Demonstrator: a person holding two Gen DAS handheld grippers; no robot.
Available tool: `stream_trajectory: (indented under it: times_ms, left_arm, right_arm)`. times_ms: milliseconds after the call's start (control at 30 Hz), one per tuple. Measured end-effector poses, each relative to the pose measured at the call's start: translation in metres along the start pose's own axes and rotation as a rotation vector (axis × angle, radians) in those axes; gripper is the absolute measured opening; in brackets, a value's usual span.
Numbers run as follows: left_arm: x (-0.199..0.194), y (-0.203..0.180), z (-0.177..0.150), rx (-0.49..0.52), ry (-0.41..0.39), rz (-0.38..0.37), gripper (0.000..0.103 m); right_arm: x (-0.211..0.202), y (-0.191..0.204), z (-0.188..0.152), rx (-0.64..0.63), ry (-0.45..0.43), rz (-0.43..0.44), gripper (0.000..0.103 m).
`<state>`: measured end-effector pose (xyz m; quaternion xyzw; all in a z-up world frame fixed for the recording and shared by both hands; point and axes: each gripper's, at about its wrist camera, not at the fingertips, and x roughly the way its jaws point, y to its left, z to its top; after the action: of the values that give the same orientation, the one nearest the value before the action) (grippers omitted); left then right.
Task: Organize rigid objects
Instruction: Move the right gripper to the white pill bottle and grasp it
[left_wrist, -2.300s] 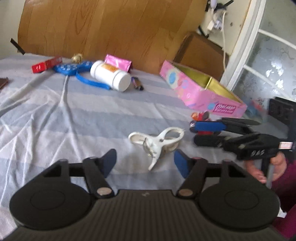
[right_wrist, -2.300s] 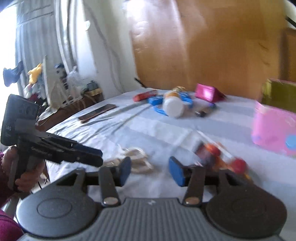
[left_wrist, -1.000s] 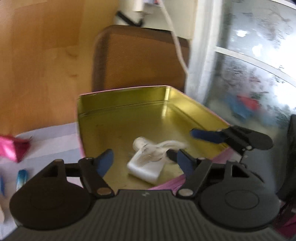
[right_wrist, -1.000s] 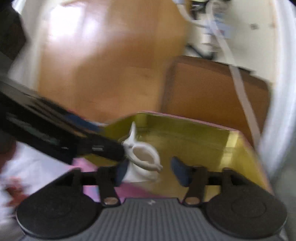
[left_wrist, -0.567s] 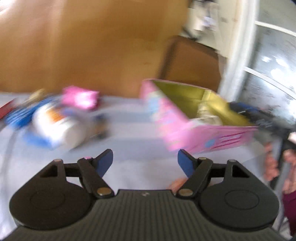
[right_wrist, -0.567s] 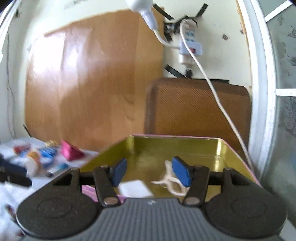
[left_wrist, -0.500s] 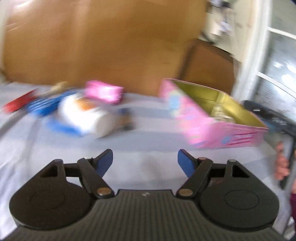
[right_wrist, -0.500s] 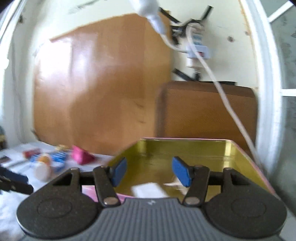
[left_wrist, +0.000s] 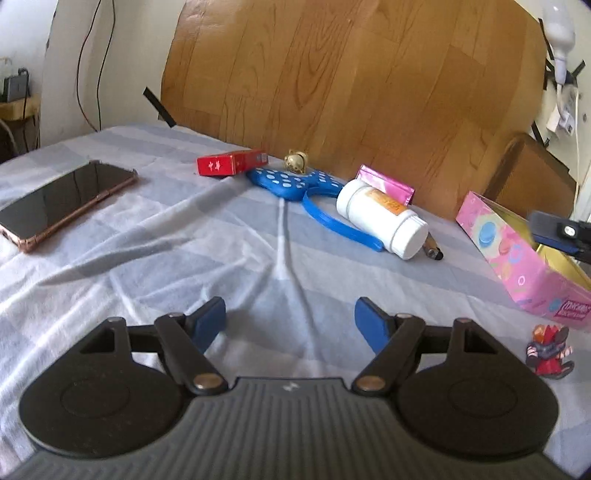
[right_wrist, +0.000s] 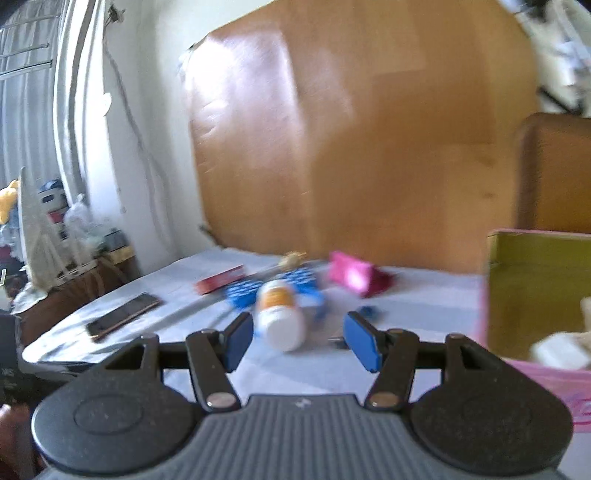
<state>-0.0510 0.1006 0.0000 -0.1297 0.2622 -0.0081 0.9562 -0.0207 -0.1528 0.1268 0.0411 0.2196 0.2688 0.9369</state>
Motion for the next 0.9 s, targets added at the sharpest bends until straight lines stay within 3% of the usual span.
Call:
stream_trajectory:
  times_ms: [167, 367, 600, 633, 900]
  left_arm:
    - [-0.004, 0.003, -0.001, -0.02, -0.016, -0.022, 0.079]
    - [-0.003, 0.007, -0.002, -0.047, -0.026, -0.035, 0.079]
    - [0.003, 0.0, -0.001, -0.004, 0.001, -0.057, 0.082]
    - [0.003, -0.001, -0.001, 0.004, 0.002, -0.066, 0.082]
    - [0.003, 0.001, -0.002, -0.004, 0.006, -0.101, 0.082]
  right_arm:
    - [0.046, 0.021, 0.011, 0.067, 0.022, -0.017, 0.061]
    - [0.113, 0.027, 0.004, 0.106, 0.064, -0.155, 0.061]
    - [0.139, 0.021, -0.019, 0.134, 0.127, -0.19, 0.06]
    - [0.138, 0.021, -0.018, 0.141, 0.128, -0.181, 0.056]
    - [0.143, 0.024, -0.019, 0.122, 0.136, -0.208, 0.056]
